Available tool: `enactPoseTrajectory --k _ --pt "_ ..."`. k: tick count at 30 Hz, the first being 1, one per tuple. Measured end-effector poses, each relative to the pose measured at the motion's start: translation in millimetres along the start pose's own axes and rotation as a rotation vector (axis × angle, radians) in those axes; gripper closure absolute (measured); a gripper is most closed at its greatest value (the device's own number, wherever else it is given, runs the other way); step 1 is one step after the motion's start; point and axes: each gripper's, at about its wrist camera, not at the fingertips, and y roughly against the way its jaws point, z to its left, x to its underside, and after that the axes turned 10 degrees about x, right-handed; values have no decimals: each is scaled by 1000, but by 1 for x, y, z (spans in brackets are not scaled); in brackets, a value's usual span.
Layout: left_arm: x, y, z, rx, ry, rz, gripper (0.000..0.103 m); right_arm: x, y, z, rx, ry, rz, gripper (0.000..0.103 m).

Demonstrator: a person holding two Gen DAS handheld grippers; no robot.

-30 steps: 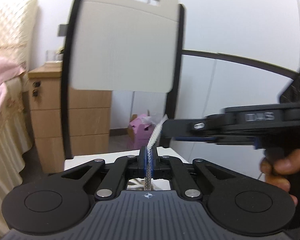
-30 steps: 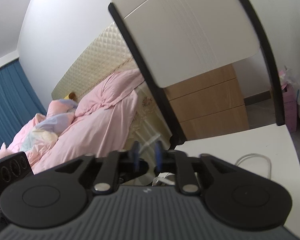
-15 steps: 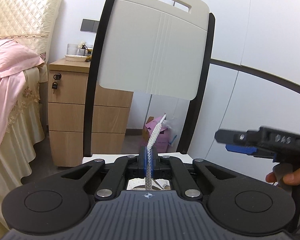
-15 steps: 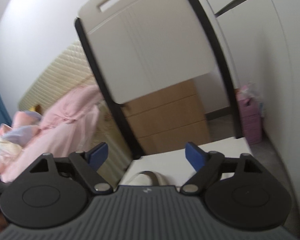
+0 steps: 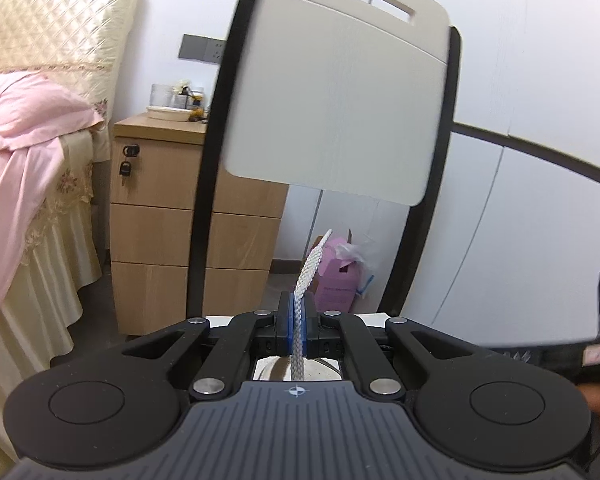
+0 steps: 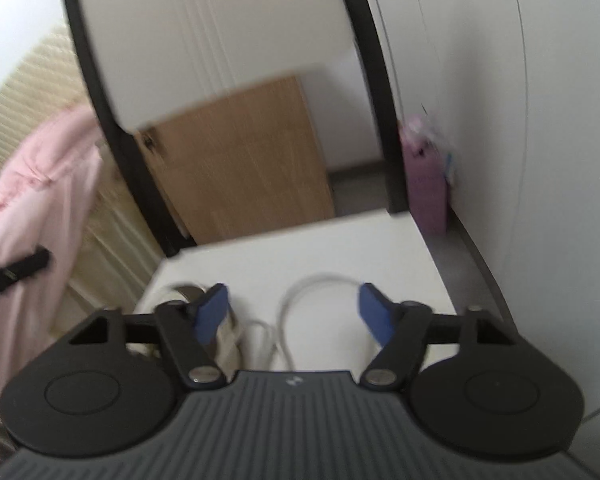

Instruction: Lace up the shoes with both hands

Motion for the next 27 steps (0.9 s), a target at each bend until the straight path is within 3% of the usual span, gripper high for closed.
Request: enactPoseTrajectory --k 3,8,18,27 --pt "-2 0 10 -8 37 2 99 4 -12 2 23 5 44 48" --pt "-3 0 21 -18 83 5 99 12 -23 16 27 98 78 50" --pt "-3 -5 21 -30 71 19 99 30 -32 48 17 300 125 68" --pt "-5 -7 18 -14 56 15 99 34 -36 49 32 322 150 101"
